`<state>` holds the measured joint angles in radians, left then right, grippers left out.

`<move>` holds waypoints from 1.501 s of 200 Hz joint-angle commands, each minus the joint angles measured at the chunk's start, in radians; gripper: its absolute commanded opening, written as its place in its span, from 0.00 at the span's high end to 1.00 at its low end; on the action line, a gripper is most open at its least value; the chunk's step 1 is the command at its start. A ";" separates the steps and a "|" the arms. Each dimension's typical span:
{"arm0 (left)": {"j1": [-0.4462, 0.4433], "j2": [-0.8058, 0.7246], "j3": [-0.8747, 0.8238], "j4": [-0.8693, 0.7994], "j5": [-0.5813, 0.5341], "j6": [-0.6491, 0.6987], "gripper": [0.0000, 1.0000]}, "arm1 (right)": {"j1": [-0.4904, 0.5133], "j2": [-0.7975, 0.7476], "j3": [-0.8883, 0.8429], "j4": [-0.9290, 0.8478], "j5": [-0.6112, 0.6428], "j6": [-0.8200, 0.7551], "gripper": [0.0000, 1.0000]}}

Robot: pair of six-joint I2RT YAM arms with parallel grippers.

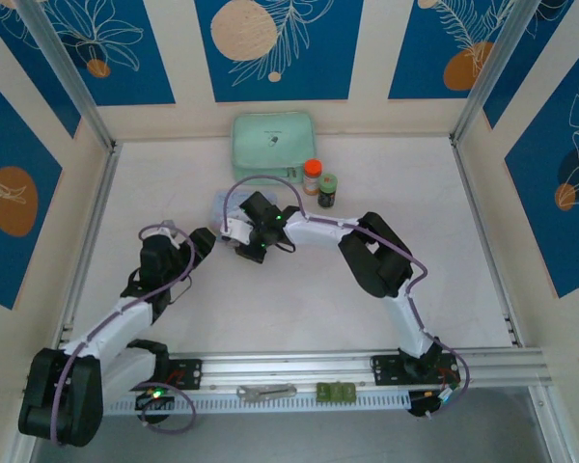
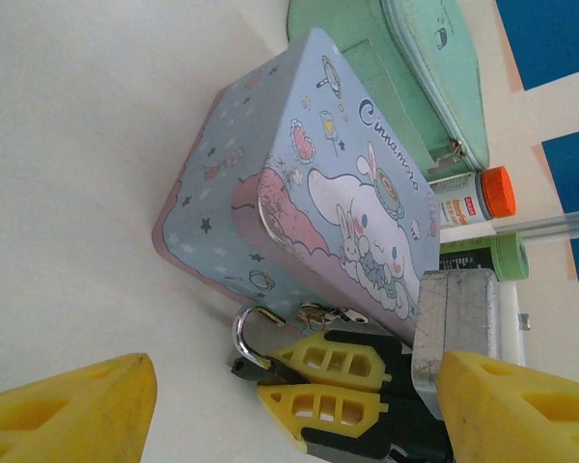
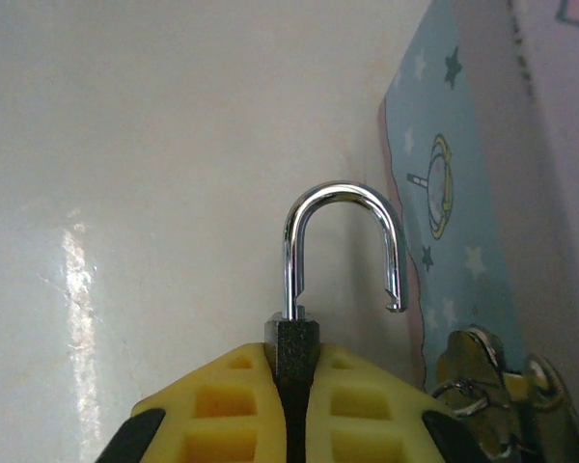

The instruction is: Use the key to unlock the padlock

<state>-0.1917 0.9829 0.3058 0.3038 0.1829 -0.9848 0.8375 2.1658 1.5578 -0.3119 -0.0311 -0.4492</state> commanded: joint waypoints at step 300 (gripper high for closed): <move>0.077 0.019 0.068 -0.061 -0.049 0.035 0.00 | -0.302 -0.524 -0.616 -0.023 0.255 1.058 1.00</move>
<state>-0.1261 1.0149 0.3462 0.2310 0.1051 -0.9443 0.5362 1.6180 0.9253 -0.3573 0.2108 0.5846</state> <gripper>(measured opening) 0.995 0.072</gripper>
